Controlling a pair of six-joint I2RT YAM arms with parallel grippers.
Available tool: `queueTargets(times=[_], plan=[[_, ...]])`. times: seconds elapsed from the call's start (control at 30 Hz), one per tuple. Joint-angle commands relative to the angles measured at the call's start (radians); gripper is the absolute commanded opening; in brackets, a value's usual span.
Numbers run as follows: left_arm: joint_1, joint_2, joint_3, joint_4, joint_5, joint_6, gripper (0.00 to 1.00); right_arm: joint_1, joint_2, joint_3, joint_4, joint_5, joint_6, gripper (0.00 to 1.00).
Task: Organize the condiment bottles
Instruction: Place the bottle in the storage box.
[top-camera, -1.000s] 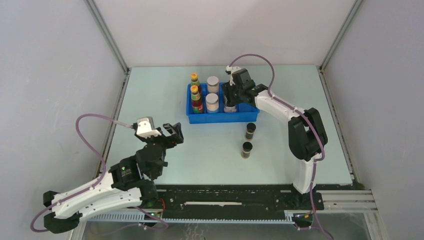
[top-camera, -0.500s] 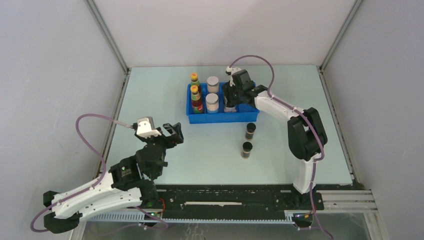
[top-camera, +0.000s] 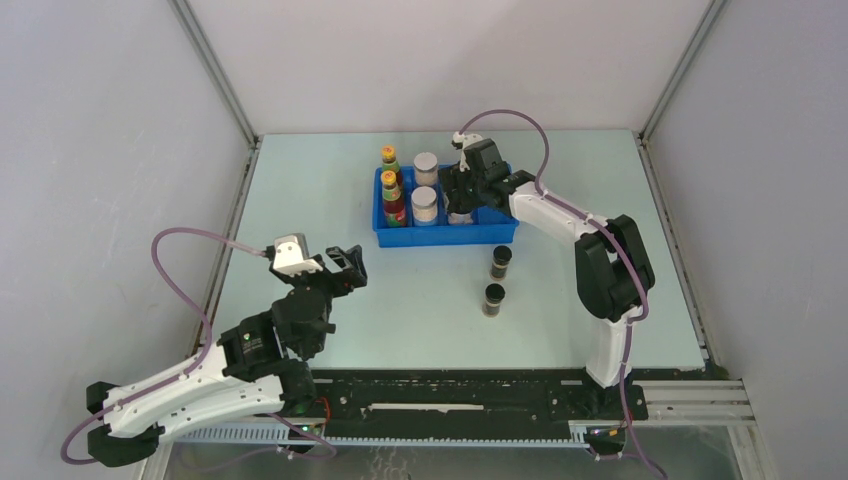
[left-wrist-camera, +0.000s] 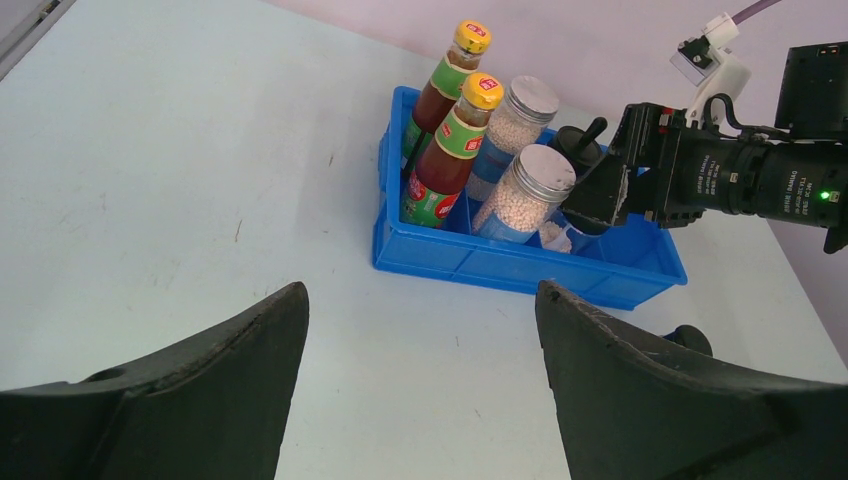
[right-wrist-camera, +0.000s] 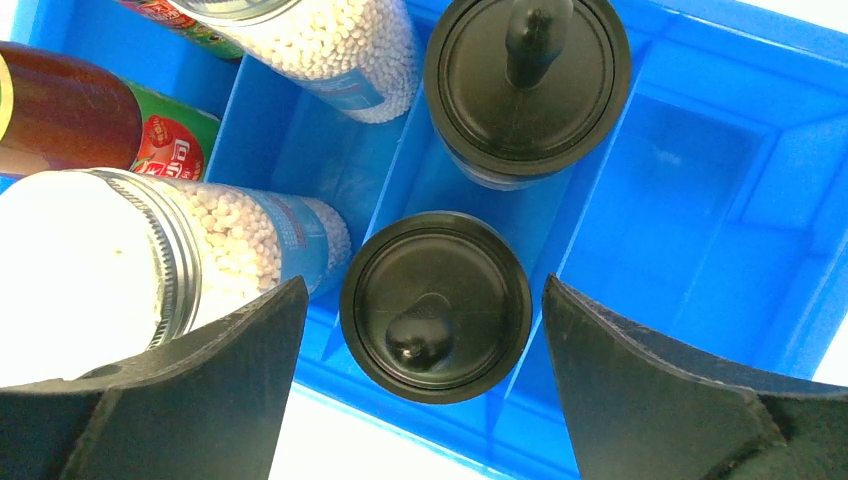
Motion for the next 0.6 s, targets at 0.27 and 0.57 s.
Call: queueTargets(times=[0.27, 0.57], plan=[[-0.005, 0.011, -0.009, 0.024, -0.002, 0.001, 0.88, 0.003, -0.099, 0.035, -0.009, 0.063, 0.001, 0.95], [-0.005, 0.004, -0.011, 0.028, 0.011, 0.005, 0.88, 0.053, -0.256, 0.001, -0.089, 0.286, 0.045, 0.95]])
